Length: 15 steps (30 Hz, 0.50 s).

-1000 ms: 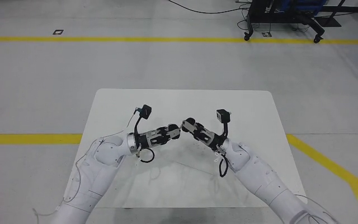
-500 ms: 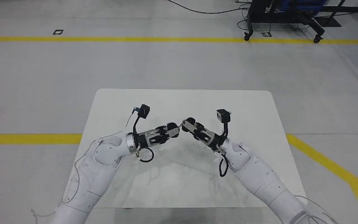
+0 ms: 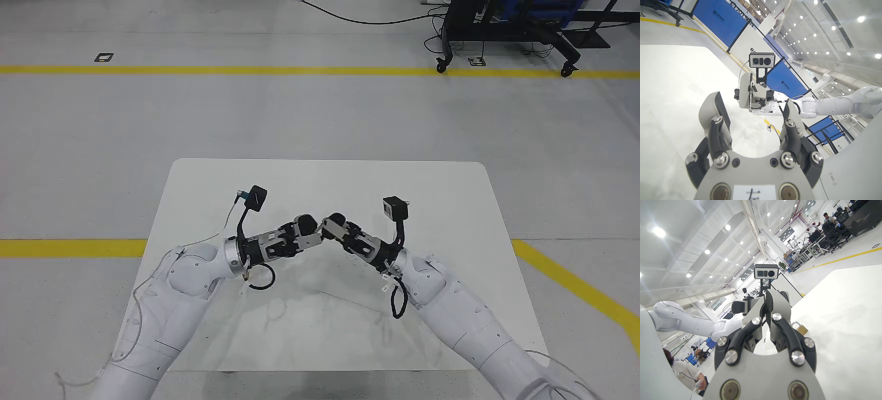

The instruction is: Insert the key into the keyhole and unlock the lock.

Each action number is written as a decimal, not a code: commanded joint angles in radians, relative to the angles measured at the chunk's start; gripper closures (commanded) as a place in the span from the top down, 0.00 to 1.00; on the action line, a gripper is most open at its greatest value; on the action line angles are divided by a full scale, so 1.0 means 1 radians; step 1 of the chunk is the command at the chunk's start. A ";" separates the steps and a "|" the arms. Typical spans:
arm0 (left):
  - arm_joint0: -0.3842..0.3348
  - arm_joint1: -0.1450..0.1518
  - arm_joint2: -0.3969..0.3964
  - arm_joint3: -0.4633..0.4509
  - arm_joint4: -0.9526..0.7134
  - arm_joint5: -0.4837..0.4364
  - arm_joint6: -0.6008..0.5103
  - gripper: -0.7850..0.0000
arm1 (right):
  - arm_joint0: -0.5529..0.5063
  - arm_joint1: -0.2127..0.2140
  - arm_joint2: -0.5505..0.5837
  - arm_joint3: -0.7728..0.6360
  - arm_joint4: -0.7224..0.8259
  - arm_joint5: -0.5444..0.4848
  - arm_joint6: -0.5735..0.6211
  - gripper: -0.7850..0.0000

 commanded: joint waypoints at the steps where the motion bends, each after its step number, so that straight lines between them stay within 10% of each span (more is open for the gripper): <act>1: -0.002 0.000 0.003 0.001 0.002 -0.001 0.002 0.36 | -0.001 -0.001 0.001 0.000 0.002 0.000 0.005 0.00; 6: -0.003 0.002 0.005 0.002 0.009 0.000 0.012 0.00 | -0.003 -0.004 0.005 -0.001 0.002 0.000 0.013 0.00; 14: -0.003 0.005 0.010 0.000 0.013 0.000 0.023 0.00 | -0.009 -0.007 0.014 -0.004 0.001 0.000 0.026 0.00; 15: -0.003 0.005 0.009 0.000 0.011 -0.002 0.024 0.00 | -0.010 -0.007 0.015 -0.004 0.003 0.000 0.028 0.38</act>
